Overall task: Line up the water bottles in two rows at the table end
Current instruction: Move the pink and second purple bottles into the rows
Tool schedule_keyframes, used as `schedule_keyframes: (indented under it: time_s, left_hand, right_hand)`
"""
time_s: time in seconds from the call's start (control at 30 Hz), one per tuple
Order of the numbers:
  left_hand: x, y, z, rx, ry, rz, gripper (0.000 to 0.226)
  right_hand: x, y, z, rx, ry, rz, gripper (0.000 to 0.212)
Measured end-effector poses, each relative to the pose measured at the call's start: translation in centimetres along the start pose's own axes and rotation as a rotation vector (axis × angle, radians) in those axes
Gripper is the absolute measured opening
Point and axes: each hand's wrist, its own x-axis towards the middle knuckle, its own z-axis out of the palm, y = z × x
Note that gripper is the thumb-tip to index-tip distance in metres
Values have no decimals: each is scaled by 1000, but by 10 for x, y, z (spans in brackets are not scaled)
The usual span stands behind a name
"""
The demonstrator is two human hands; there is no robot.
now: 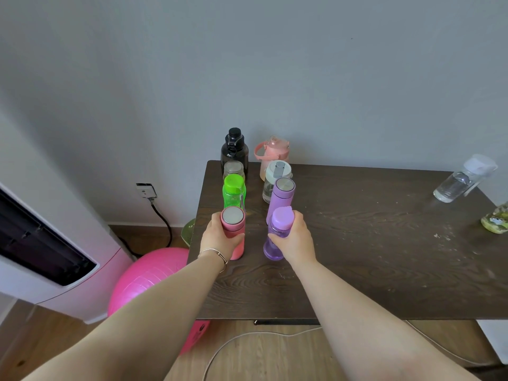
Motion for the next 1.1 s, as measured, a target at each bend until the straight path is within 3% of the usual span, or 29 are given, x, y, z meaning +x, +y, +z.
schedule_keyframes:
  time_s: [0.6, 0.73, 0.9, 1.1]
  left_hand:
    - [-3, 17, -9, 87, 8, 92, 76]
    - [-1, 20, -11, 260, 51, 195, 76]
    - [2, 48, -10, 742, 20, 419, 73]
    - [-5, 111, 19, 864, -72, 630, 74]
  right_hand:
    - [-5, 5, -14, -25, -101, 11, 94]
    - [-8, 9, -23, -131, -144, -34, 93]
    - [-10, 18, -54, -533, -83, -150, 79]
    - [-2, 36, -121, -734, 56, -166, 70]
